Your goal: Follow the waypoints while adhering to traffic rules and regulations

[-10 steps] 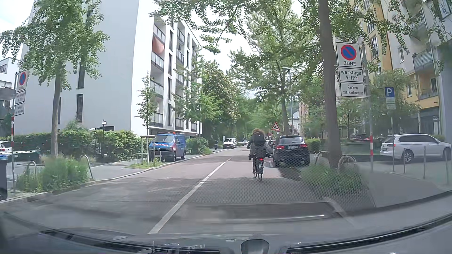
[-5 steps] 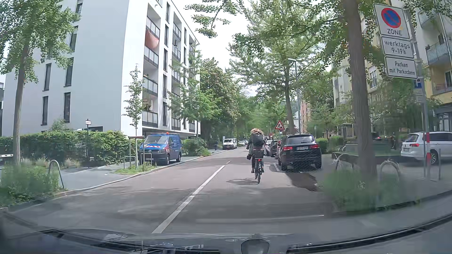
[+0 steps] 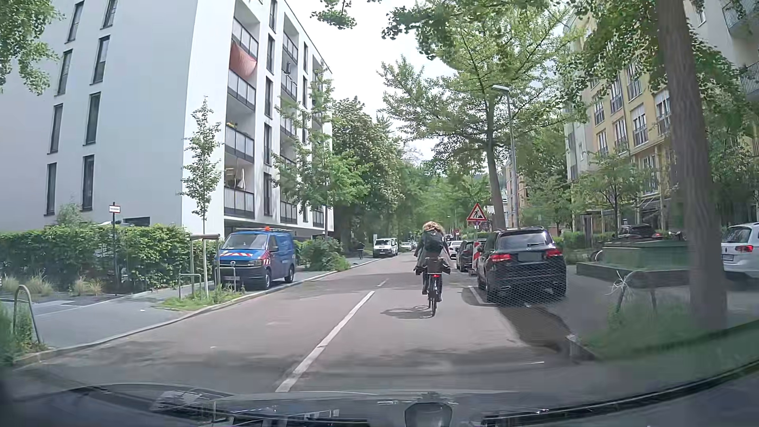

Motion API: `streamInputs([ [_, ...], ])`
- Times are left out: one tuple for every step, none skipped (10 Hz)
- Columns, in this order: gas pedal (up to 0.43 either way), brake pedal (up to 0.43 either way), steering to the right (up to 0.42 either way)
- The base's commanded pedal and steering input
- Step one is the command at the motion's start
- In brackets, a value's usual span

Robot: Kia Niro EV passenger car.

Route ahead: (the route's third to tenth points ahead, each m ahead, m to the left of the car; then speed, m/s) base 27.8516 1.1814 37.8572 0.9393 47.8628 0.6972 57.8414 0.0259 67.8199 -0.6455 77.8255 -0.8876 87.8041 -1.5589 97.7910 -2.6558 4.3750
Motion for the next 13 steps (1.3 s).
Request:
streamInputs([
  [0.020,0.000,0.007],
  [0.008,0.000,0.007],
  [0.008,0.000,0.008],
  [0.000,0.000,0.012],
  [0.000,0.000,0.018],
  [0.000,0.000,0.020],
  [0.000,0.000,0.019],
  [0.000,0.000,0.014],
  [0.000,0.000,0.011],
  [0.000,0.000,0.010],
  [0.000,0.000,0.011],
  [0.000,0.000,0.011],
  [0.000,0.000,0.010],
])
